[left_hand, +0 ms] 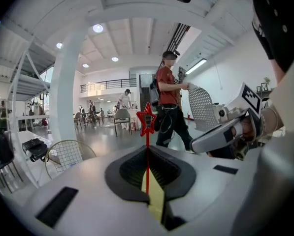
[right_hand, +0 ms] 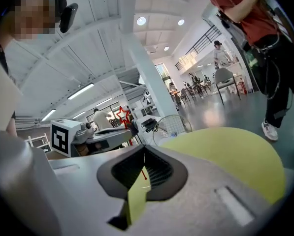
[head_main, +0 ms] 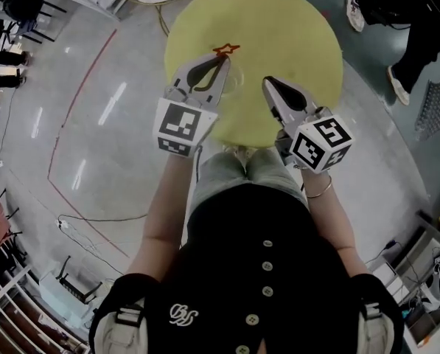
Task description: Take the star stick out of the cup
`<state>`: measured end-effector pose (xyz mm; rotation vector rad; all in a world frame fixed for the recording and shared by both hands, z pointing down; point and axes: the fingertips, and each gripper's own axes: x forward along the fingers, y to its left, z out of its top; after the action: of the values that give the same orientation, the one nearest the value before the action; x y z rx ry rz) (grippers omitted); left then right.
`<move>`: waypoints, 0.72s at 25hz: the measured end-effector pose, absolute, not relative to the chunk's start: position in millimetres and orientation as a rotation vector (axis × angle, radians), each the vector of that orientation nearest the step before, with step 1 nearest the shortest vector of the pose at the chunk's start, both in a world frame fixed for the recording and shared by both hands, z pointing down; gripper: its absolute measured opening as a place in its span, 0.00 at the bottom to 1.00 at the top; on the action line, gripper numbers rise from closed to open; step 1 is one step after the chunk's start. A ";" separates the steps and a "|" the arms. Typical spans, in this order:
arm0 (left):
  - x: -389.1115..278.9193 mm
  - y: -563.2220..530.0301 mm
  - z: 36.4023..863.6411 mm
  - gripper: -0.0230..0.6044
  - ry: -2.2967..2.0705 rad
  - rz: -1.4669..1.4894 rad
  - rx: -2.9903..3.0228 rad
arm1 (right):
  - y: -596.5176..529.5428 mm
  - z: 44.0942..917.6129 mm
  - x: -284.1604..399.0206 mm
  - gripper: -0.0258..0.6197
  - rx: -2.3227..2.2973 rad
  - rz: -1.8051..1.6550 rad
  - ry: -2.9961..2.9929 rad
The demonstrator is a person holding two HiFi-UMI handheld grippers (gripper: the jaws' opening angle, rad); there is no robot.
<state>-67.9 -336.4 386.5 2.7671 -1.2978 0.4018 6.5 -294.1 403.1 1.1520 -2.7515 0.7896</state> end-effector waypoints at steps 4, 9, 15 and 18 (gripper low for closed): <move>-73.1 -332.4 365.4 0.06 -1.346 0.239 2.757 | -295.3 391.7 1.9 0.04 1.131 0.752 -2.783; -91.1 -323.6 348.7 0.06 -1.366 0.074 2.739 | -299.7 378.4 -7.5 0.04 1.122 0.714 -2.817; -116.2 -324.8 326.6 0.06 -1.435 -0.113 2.716 | -307.4 367.1 -21.1 0.04 1.083 0.667 -2.857; -123.0 -317.4 314.5 0.06 -1.460 -0.172 2.720 | -303.4 358.4 -22.2 0.04 1.069 0.649 -2.872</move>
<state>-123.0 -317.4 314.5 2.7198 -1.4605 -0.1723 -22.2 -303.4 358.4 1.0685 -2.8717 0.6489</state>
